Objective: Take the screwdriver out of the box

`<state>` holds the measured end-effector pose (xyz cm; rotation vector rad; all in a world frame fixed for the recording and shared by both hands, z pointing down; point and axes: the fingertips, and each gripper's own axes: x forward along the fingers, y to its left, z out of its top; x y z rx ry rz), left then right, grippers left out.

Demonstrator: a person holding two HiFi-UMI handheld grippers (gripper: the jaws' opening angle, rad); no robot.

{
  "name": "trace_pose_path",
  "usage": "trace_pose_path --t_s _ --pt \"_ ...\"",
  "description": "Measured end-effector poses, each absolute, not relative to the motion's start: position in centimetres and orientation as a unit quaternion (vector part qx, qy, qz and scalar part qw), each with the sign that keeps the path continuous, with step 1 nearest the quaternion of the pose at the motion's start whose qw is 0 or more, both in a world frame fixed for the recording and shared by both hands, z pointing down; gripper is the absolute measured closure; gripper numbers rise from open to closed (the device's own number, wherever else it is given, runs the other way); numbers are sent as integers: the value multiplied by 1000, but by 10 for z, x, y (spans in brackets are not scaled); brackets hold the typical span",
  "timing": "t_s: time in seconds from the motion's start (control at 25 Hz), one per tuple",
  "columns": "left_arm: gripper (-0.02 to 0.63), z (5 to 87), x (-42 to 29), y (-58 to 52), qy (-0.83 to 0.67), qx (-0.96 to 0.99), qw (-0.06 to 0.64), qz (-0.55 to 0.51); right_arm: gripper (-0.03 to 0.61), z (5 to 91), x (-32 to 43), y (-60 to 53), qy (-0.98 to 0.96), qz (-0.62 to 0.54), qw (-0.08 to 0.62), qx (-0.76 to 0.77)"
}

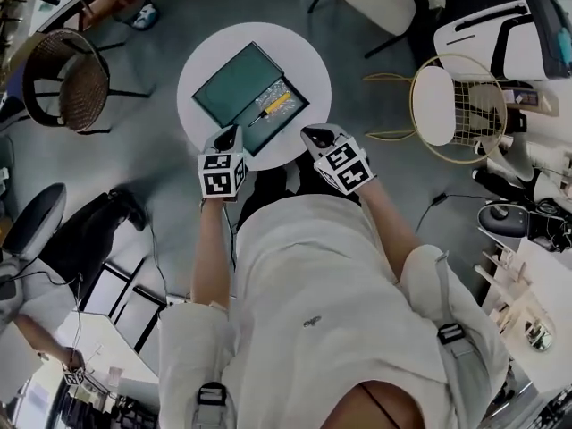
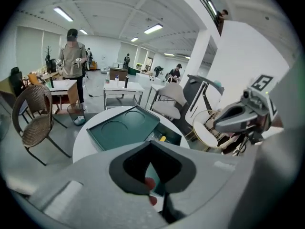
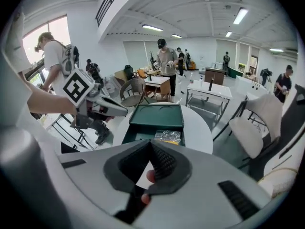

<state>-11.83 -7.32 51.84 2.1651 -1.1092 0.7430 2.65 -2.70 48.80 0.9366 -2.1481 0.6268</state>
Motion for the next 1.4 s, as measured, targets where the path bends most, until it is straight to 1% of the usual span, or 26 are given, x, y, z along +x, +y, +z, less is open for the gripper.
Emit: trace_pose_path --t_s 0.28,0.56,0.68,0.88,1.0,1.4 --pt "603 476 -99 -38 -464 793 339 201 565 493 12 -51 -862 179 407 243" --pt "603 457 -91 -29 -538 748 355 160 524 518 4 -81 -869 120 463 126" --pt "603 453 -91 -23 -579 715 363 150 498 535 2 -87 -868 77 486 64" --pt "603 442 -80 -8 -639 660 382 103 473 562 -6 -89 -856 -2 515 -35" --pt "603 436 -75 -2 -662 639 379 93 455 576 -11 -92 -847 -36 527 -66" --pt "603 439 -83 36 -730 553 394 74 453 629 -40 -93 -793 -173 569 -131"
